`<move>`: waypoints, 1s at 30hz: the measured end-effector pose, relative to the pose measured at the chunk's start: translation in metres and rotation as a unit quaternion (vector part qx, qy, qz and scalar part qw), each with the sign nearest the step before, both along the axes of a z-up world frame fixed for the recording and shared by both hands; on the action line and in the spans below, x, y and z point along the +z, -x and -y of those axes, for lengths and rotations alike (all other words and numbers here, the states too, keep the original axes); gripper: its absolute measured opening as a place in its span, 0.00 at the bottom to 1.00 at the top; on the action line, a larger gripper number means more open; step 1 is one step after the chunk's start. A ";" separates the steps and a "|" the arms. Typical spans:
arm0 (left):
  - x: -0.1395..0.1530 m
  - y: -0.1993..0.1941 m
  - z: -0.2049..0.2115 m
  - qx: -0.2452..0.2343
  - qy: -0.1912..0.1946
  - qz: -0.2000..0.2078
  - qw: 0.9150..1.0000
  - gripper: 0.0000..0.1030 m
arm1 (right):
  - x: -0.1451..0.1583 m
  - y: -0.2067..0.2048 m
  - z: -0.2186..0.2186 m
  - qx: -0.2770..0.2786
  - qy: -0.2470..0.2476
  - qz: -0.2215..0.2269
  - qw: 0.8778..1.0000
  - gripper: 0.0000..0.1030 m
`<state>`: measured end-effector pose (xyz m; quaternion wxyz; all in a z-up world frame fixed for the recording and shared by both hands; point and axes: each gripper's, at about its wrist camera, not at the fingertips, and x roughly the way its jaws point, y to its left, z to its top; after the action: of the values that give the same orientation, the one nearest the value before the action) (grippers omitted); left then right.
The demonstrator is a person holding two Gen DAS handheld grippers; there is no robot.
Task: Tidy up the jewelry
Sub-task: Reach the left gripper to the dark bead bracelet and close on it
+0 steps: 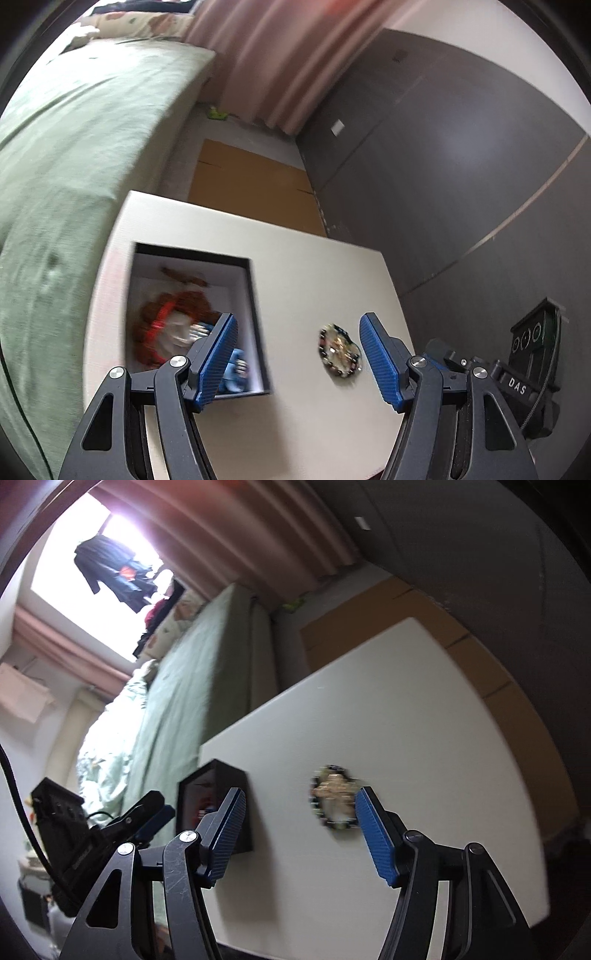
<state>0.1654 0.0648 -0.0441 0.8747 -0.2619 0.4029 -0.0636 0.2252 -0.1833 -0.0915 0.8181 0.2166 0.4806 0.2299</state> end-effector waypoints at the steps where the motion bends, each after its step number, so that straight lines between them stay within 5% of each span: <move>1: -0.001 -0.002 0.007 -0.007 -0.005 0.000 1.000 0.67 | -0.001 -0.001 0.005 -0.005 0.002 -0.005 1.000 0.61; 16: -0.042 -0.028 0.110 -0.075 -0.119 -0.030 0.990 0.43 | -0.014 -0.006 0.066 -0.057 -0.034 -0.048 0.997 0.61; 30: -0.088 -0.049 0.121 -0.064 -0.166 -0.091 0.980 0.42 | -0.004 -0.006 0.080 -0.058 -0.017 -0.037 0.997 0.61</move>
<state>0.2147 -0.0566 -0.1317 0.8598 -0.0913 0.5016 -0.0273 0.2317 -0.2632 -0.0960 0.8077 0.2667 0.4932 0.1823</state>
